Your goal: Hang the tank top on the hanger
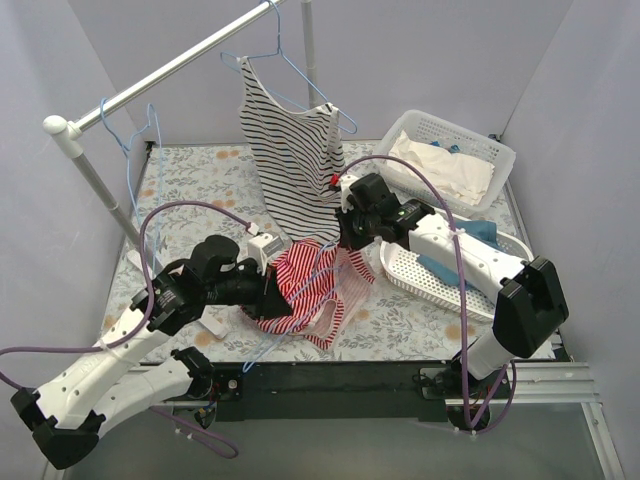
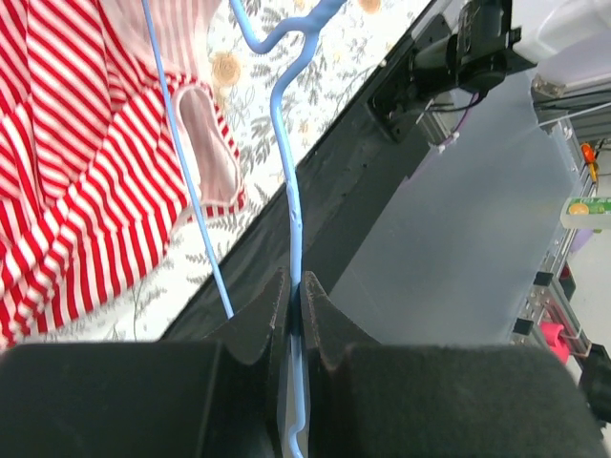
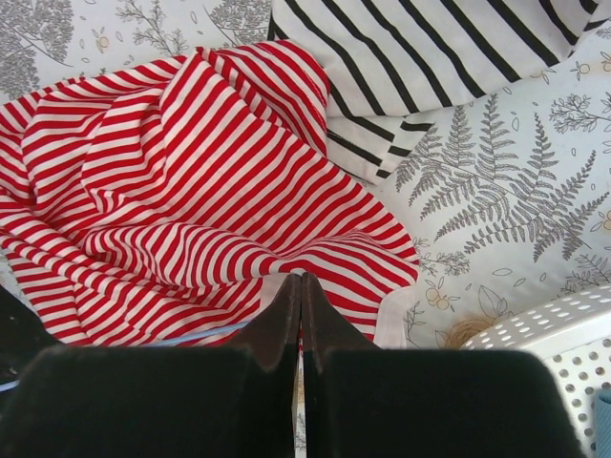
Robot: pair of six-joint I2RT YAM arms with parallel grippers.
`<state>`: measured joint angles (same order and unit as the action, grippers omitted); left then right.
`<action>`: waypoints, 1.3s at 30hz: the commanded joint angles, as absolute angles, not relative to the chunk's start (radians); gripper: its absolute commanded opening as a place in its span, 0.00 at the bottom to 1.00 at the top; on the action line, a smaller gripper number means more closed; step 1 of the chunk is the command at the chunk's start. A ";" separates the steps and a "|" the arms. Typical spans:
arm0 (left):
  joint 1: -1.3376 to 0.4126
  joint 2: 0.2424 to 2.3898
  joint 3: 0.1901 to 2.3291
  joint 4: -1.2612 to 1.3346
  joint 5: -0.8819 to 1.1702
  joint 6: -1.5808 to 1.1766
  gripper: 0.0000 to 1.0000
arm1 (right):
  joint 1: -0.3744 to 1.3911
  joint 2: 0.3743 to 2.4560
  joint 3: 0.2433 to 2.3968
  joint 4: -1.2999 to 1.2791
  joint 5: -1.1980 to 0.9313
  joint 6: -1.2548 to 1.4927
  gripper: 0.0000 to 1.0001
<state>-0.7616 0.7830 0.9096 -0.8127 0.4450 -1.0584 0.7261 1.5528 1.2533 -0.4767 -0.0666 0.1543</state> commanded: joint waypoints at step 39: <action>-0.854 0.617 0.640 -0.152 0.541 -1.134 0.00 | 0.614 1.436 1.526 -0.554 -0.243 0.270 0.16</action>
<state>-0.8288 0.6346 0.5919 -0.2417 0.4988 -1.1694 0.6346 1.4258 1.5108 -0.5606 -0.2932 0.2615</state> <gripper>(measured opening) 0.040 0.091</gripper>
